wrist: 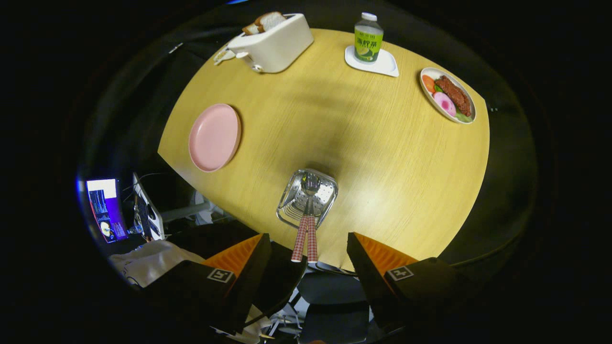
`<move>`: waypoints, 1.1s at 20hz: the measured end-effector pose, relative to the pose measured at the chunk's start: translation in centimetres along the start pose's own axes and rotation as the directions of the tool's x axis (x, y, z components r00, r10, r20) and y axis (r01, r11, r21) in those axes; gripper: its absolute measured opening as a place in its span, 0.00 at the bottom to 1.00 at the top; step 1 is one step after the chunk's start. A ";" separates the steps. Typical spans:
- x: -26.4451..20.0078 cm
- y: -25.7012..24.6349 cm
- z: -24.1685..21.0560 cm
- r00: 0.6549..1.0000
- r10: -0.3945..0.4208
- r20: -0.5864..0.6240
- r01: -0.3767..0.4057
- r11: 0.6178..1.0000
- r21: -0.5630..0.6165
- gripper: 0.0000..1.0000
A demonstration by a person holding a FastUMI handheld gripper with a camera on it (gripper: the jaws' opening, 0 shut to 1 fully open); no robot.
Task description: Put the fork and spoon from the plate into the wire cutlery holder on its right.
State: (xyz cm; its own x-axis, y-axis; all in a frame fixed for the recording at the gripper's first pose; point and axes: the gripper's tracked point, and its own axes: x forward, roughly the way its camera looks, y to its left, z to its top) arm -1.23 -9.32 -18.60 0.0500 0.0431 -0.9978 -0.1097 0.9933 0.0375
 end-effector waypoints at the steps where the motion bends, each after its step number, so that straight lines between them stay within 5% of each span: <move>1: -0.7 0.3 0.1 0.998 -0.001 0.056 0.000 1.000 0.005 1.00; 7: -4.3 0.1 -0.8 0.942 -0.091 0.323 0.070 0.995 0.076 1.00; 12: -8.3 1.3 -0.5 0.809 -0.196 0.554 0.100 0.975 0.199 1.00; 16: -15.1 2.2 0.9 0.587 -0.324 0.742 0.132 0.943 0.307 1.00; 22: -26.9 4.9 0.9 0.152 -0.438 0.886 0.109 0.898 0.425 0.99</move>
State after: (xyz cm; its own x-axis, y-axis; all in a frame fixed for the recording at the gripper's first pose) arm -2.20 -5.49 8.50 0.9353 -0.3330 -0.1196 0.3291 0.9429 -0.0516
